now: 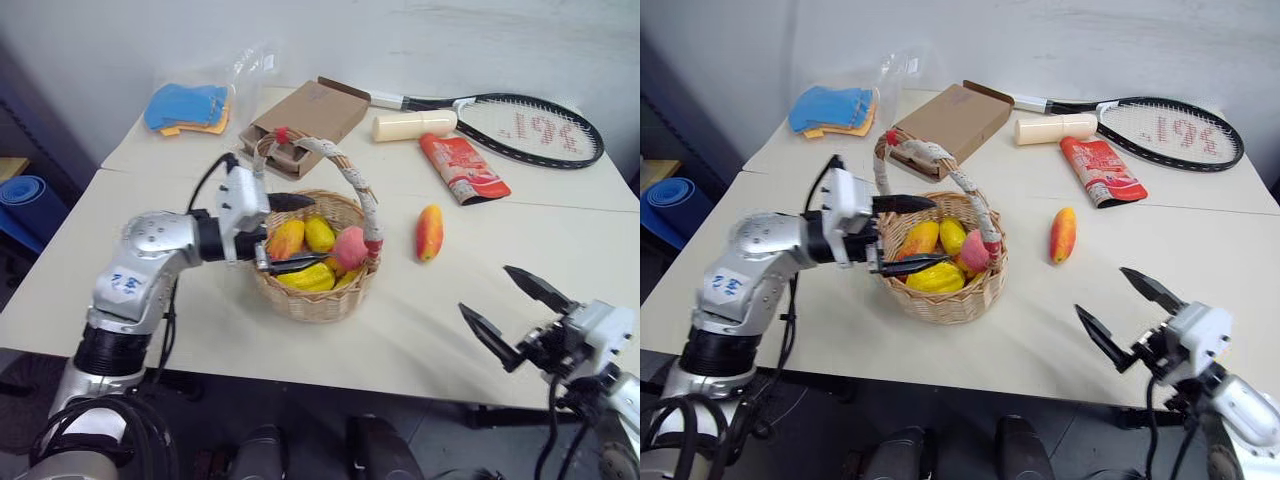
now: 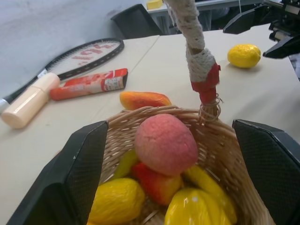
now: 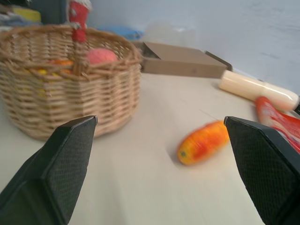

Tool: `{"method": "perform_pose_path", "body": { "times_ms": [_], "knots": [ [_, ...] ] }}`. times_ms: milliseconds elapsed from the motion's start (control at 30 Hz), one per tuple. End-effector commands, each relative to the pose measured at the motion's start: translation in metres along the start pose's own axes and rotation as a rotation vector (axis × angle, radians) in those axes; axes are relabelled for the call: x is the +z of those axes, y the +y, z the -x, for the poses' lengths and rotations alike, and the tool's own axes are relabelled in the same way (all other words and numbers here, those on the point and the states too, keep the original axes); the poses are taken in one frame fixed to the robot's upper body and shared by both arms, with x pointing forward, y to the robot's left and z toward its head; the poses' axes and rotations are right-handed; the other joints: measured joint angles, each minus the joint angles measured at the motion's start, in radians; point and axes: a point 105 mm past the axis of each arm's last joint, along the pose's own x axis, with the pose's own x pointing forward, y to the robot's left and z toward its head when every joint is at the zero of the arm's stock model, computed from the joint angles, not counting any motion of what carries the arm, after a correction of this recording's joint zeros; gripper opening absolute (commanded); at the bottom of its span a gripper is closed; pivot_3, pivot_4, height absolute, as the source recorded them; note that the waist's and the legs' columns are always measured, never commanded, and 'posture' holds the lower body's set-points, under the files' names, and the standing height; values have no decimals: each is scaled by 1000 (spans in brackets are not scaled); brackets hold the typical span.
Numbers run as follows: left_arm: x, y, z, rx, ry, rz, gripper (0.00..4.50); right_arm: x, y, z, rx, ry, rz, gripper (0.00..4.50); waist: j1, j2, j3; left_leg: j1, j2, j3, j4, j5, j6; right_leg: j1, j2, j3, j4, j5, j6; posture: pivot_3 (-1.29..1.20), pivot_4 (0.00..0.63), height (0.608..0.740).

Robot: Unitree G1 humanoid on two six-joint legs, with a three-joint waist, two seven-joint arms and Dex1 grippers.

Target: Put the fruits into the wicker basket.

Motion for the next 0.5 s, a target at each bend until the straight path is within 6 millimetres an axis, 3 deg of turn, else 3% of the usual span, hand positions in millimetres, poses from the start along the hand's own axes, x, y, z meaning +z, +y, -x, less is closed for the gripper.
{"method": "perform_pose_path", "body": {
  "times_ms": [33, 133, 367, 400, 500],
  "knots": [
    [12, -8, 24, -42, -51, -47, 4450, 4, -24, 36, -121, 41, 56, 4500, 0, 0, 0, 0, 0, 0, 0, 0, 1, 0, -2, 0, -1, 0, 0, 0, 150, 740],
    [2, -15, 45, -39, 0, -54, 4450, -6, -36, 67, -228, 114, 51, 4500, -2, 0, 0, 0, 0, 1, 0, -1, 1, 0, -5, 0, -2, 0, 1, 0, 150, 740],
    [-15, -25, 70, 23, 56, -19, 4450, -44, -29, 134, -269, 343, 33, 4500, -2, 0, 0, 2, 1, 1, -4, -1, 1, 1, -6, 0, -2, -2, -5, 0, 150, 740],
    [-17, -27, 72, 35, 59, -7, 4450, -44, -31, 136, -273, 340, 35, 4500, -2, 0, 0, 3, 1, 1, -4, -1, 1, 1, -7, 0, -2, -3, -6, 0, 150, 740],
    [-19, -26, 85, 96, 64, 9, 4450, -33, -40, 108, -223, 245, 63, 4500, -10, 1, 1, 2, 1, 4, -4, 0, 2, 1, -9, 1, -3, -8, -19, 0, 150, 740]
  ]
}}
